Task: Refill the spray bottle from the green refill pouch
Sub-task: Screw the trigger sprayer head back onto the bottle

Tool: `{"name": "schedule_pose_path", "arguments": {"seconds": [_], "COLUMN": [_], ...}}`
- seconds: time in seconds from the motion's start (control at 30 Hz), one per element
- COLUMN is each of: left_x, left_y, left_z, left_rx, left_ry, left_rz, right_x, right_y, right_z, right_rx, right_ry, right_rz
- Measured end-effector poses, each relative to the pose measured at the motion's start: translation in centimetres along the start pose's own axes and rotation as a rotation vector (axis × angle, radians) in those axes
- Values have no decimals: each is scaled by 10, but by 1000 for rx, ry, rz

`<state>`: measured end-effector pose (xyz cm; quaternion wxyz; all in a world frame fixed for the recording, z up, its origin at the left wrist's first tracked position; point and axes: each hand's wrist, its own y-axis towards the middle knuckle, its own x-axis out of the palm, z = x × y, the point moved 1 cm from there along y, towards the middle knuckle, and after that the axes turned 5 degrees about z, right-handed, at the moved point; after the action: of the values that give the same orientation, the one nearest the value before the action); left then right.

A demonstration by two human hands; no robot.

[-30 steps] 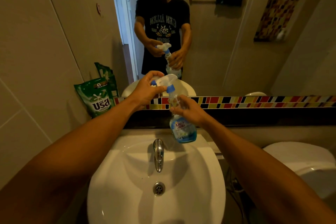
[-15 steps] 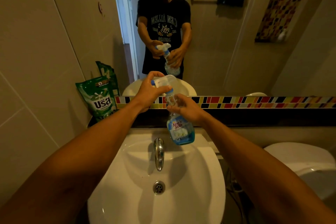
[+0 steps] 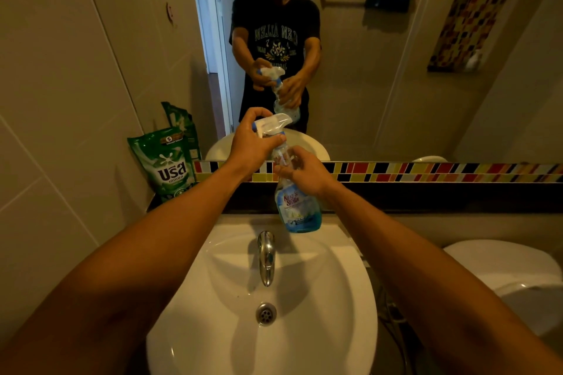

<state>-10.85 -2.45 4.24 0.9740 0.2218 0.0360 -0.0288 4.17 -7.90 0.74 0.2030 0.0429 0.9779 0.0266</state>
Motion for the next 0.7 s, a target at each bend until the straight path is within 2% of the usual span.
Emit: {"name": "schedule_pose_path", "arguments": {"seconds": [0.17, 0.37, 0.53, 0.6, 0.7], "left_x": [-1, -3, 4, 4, -2], "left_y": [4, 11, 11, 11, 12], "left_z": [-3, -3, -1, 0, 3], "left_rx": [13, -17, 3, 8, -16], "left_ry": [43, 12, 32, 28, -20], "left_rz": [31, 67, 108, 98, 10], "right_x": [11, 14, 21, 18, 8], "right_y": [1, 5, 8, 8, 10], "right_z": [-2, -7, -10, -11, -8], "right_rx": [-71, -98, -108, -114, -117], "right_ry": [-167, -174, -239, -240, -194], "right_rz": [132, 174, 276, 276, 184]}}
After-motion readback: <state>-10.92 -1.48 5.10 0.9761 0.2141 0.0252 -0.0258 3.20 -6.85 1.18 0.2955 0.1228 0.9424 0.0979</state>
